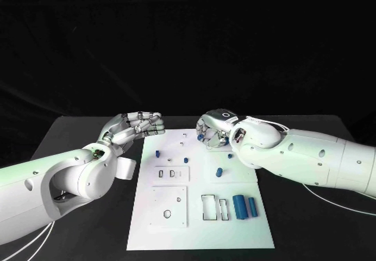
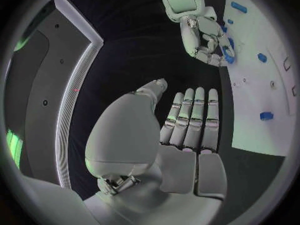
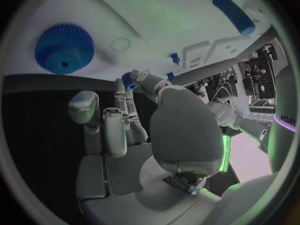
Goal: Assemble the parts on the task board
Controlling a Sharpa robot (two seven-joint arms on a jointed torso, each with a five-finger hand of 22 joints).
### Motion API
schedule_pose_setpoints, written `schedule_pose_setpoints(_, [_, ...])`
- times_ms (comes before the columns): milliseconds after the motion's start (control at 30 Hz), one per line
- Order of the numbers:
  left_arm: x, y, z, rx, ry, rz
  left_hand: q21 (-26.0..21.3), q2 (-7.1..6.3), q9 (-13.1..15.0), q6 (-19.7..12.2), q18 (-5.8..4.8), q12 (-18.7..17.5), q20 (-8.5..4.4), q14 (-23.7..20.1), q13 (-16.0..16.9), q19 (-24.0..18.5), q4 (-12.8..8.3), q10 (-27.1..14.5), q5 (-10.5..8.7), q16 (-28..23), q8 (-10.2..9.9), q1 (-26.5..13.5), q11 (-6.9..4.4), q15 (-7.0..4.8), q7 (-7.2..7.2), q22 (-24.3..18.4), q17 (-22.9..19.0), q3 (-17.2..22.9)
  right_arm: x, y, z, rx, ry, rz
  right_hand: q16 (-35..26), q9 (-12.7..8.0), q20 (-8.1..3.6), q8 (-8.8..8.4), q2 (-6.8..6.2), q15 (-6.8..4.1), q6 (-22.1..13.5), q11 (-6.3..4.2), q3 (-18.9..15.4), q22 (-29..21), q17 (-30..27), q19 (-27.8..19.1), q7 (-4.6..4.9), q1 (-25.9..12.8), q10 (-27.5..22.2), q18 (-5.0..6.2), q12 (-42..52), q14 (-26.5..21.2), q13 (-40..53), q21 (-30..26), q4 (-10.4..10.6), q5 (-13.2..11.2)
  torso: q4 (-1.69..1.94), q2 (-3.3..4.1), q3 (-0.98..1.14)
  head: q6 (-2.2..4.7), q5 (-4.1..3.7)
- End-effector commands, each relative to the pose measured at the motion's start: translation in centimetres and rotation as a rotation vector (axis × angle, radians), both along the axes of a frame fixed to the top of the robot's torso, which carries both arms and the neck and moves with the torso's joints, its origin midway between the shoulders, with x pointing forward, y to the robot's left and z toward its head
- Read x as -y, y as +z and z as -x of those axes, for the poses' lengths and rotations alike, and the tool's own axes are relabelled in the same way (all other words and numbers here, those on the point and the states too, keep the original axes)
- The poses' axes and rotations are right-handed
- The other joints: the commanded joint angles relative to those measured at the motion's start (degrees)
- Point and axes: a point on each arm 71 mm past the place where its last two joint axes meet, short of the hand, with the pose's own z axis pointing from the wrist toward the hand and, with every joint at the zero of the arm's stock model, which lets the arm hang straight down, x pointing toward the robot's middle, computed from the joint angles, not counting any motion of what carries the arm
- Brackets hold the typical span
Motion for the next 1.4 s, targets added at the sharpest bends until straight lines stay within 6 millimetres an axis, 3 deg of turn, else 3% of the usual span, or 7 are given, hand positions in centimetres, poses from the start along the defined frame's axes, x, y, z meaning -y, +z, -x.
schedule_pose_setpoints(33, [0.1,0.2,0.0,0.004,-0.012,0.008,-0.29,-0.46,-0.08,-0.34,0.59,-0.24,0.39,-0.42,-0.02,0.19,0.05,-0.03,-0.35,-0.38,-0.31,0.23,0.55,0.02,0.75,-0.05,-0.02,0.24,-0.4,0.5,-0.5,0.046,-0.036,-0.024,0.39,3.12,-0.35,0.07,1.06,-0.40,0.12,0.15,0.29,0.08,0.05,0.08,-0.56,0.50,-0.16,-1.02,-0.35,2.99,0.02,0.27,0.03,-0.20,0.08,0.15,0.00,0.03,0.04])
schedule_pose_setpoints(233, [0.2,0.3,0.0,0.008,-0.014,0.010,-0.29,-0.46,-0.08,-0.36,0.59,-0.28,0.40,-0.44,-0.01,0.19,0.01,-0.03,-0.33,-0.40,-0.32,0.27,0.55,0.03,0.76,-0.06,-0.01,0.29,-1.9,0.6,-1.2,0.063,-0.034,-0.035,0.52,3.34,-0.24,-0.05,1.00,-0.33,-0.28,0.27,0.76,0.33,0.18,0.06,-0.45,0.29,-0.38,-1.05,-0.57,3.01,0.03,0.42,0.22,-0.47,0.17,0.32,0.08,0.18,0.02])
schedule_pose_setpoints(467, [0.3,0.4,0.0,0.012,-0.014,0.011,-0.29,-0.45,-0.08,-0.37,0.59,-0.32,0.40,-0.45,-0.01,0.19,-0.02,-0.02,-0.32,-0.42,-0.32,0.29,0.56,0.03,0.77,-0.07,-0.01,0.32,-3.4,0.5,-1.6,0.067,-0.022,-0.041,0.63,3.50,-0.17,-0.10,0.96,-0.29,-0.50,0.32,1.04,0.44,0.30,0.03,-0.41,0.19,-0.52,-1.05,-0.68,3.03,0.03,0.48,0.31,-0.78,0.49,0.59,-0.01,0.27,-0.13])
schedule_pose_setpoints(700, [0.2,0.4,-0.1,0.012,-0.015,0.011,-0.29,-0.45,-0.08,-0.37,0.59,-0.32,0.40,-0.45,-0.01,0.19,-0.02,-0.02,-0.32,-0.42,-0.32,0.29,0.56,0.03,0.77,-0.07,-0.01,0.32,-4.4,0.4,-1.9,0.053,-0.014,-0.048,0.65,3.65,-0.07,-0.24,0.83,-0.24,-0.88,0.43,1.47,0.29,0.25,-0.18,-0.28,0.12,-0.84,-0.99,-0.81,3.00,0.01,0.35,0.34,-0.65,0.29,0.56,0.05,0.23,0.41])
schedule_pose_setpoints(900, [0.4,0.5,-0.2,0.012,-0.022,0.012,-0.32,-0.47,-0.10,-0.47,0.59,-0.46,0.43,-0.50,0.00,0.17,-0.05,-0.02,-0.33,-0.49,-0.39,0.23,0.60,0.07,0.85,-0.12,0.00,0.39,-4.7,0.1,-2.1,0.042,-0.014,-0.039,0.68,3.68,-0.05,-0.26,0.77,-0.22,-0.94,0.46,1.51,0.38,0.29,-0.16,-0.26,0.08,-0.88,-1.00,-0.82,3.01,0.01,0.40,0.34,-0.67,0.41,0.69,0.06,0.26,0.39])
schedule_pose_setpoints(1400, [0.2,0.6,-0.4,0.015,-0.019,0.011,-0.34,-0.50,-0.12,-0.57,0.58,-0.57,0.44,-0.55,-0.01,0.16,-0.08,-0.07,-0.35,-0.55,-0.45,0.19,0.64,0.09,0.89,-0.14,0.01,0.42,-4.8,-0.3,-2.1,0.008,-0.005,-0.008,0.67,3.77,0.00,-0.29,0.60,-0.19,-1.05,0.49,1.60,0.37,0.25,-0.23,-0.22,-0.06,-0.92,-0.99,-0.79,2.99,0.03,0.38,0.37,-0.74,0.31,0.74,0.18,-0.03,0.74])
